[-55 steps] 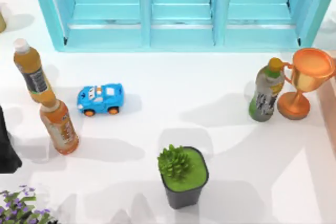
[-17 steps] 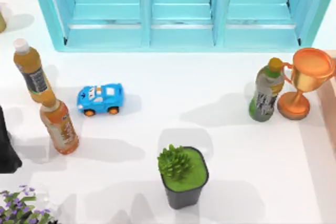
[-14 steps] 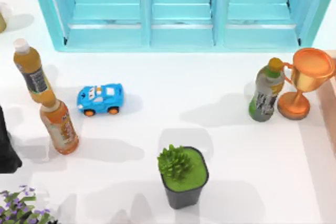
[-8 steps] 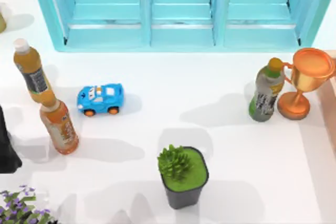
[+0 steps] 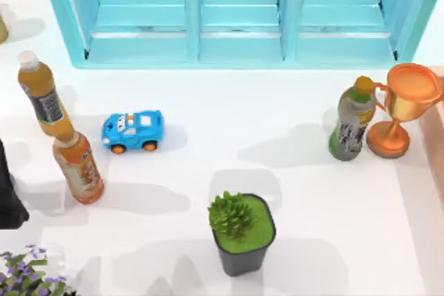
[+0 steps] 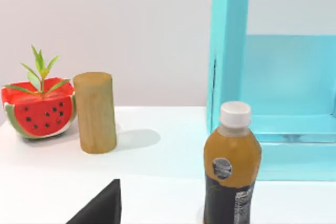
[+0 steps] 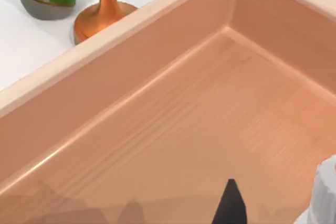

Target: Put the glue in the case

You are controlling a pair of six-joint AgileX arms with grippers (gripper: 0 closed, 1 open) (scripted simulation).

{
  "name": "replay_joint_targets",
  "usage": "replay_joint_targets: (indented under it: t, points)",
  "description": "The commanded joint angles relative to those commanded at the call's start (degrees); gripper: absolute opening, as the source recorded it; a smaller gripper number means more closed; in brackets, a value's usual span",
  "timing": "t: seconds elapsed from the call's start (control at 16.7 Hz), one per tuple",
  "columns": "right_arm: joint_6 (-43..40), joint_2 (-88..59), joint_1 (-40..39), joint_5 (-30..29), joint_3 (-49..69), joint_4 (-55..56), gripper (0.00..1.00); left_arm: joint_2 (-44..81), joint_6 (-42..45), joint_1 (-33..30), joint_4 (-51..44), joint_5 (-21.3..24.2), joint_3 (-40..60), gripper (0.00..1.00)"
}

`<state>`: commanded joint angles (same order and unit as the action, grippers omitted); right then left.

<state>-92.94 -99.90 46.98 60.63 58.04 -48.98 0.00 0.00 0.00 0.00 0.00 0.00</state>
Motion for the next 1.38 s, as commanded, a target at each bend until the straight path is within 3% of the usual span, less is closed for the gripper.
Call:
replay_joint_targets:
  t: [0.42,0.78,1.38]
  points:
    - [11.74,-0.55,-5.19,0.23,-6.12,16.65,0.00,0.00,0.00,0.00,0.00,0.00,0.00,1.00]
    - [12.91,-0.68,-5.64,0.29,-6.73,18.26,0.00,0.00,0.00,0.00,0.00,0.00,0.00,1.00]
    - [12.91,-0.68,-5.64,0.29,-6.73,18.26,0.75,0.00,0.00,0.00,0.00,0.00,0.00,1.00]
